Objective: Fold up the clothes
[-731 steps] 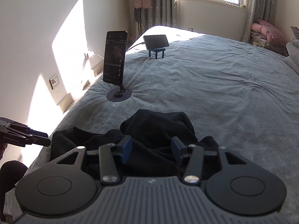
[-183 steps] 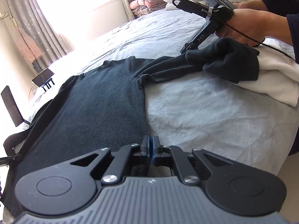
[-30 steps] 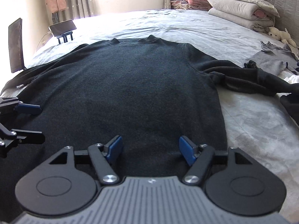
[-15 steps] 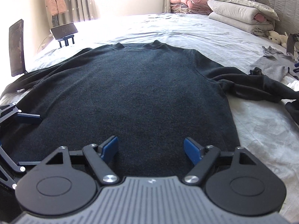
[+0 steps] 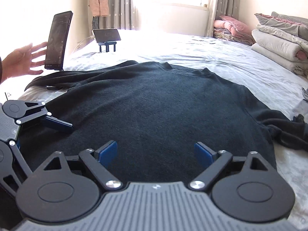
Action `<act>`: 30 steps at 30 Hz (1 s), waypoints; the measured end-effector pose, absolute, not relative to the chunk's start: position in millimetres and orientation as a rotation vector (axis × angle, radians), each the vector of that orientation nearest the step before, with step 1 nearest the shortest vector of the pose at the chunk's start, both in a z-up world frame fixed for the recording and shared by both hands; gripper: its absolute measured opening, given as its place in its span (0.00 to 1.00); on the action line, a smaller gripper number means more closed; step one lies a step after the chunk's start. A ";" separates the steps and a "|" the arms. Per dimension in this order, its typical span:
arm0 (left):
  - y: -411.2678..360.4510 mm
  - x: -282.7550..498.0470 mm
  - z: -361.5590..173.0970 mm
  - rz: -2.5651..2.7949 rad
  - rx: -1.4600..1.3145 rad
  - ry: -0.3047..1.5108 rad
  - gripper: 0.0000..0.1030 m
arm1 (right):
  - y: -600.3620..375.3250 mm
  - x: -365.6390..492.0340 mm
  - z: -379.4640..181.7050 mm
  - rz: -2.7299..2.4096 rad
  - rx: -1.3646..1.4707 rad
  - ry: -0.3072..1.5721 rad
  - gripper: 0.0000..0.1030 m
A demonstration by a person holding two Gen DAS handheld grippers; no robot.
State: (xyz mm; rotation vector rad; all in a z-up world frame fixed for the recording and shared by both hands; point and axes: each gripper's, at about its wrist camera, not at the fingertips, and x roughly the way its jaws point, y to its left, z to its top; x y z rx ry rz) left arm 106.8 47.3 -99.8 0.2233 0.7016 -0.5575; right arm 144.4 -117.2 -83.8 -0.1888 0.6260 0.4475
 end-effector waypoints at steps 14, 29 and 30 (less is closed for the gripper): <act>47.2 108.6 -101.5 -0.517 0.242 0.701 1.00 | -66.2 144.1 -79.8 0.494 0.116 0.646 0.93; 62.5 119.8 -102.1 -0.361 0.172 0.714 1.00 | -34.8 163.9 -73.8 0.605 -0.036 0.573 0.93; 62.6 119.8 -102.0 -0.357 0.173 0.714 1.00 | -34.1 164.1 -74.0 0.608 -0.041 0.570 0.93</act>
